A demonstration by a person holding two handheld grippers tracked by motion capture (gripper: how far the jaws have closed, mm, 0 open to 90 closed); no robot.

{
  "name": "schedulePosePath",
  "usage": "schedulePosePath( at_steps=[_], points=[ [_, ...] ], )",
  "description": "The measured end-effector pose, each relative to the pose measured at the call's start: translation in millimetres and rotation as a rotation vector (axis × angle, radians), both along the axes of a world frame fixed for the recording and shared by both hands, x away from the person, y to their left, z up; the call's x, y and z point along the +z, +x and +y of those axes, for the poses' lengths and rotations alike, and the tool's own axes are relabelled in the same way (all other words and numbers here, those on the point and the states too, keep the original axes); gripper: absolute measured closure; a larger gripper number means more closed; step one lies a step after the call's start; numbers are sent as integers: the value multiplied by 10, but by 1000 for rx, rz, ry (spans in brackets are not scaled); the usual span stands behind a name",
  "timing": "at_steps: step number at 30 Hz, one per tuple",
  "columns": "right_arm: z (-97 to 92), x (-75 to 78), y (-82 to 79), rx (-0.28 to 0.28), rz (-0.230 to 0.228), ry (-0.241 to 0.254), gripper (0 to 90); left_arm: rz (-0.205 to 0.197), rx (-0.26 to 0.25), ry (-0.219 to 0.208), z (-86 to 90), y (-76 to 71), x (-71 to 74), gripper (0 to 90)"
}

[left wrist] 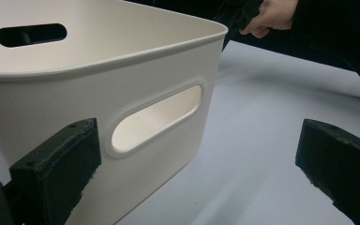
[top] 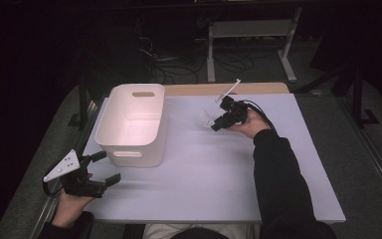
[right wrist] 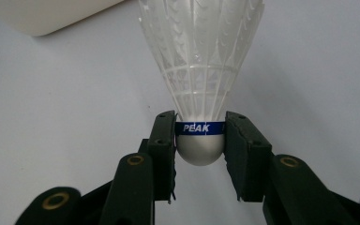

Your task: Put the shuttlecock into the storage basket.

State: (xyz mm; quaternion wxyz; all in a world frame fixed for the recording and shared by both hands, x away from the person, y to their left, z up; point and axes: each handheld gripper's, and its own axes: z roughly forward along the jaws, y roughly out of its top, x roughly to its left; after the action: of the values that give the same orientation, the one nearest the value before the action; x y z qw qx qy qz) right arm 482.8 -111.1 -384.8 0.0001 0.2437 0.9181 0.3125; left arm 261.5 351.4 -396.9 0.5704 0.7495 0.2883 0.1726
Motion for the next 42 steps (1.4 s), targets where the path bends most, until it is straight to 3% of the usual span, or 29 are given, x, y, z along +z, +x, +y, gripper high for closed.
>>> schedulePosePath(
  at_steps=[21, 42],
  points=[
    [-110, 360, -97, -11, -44, 23, 641, 3, 4, -1, 0, 0, -1, 2],
    [28, 700, -188, 29, -96, 31, 641, 5, 1, -1, -3, 3, -2, 1]
  ],
)
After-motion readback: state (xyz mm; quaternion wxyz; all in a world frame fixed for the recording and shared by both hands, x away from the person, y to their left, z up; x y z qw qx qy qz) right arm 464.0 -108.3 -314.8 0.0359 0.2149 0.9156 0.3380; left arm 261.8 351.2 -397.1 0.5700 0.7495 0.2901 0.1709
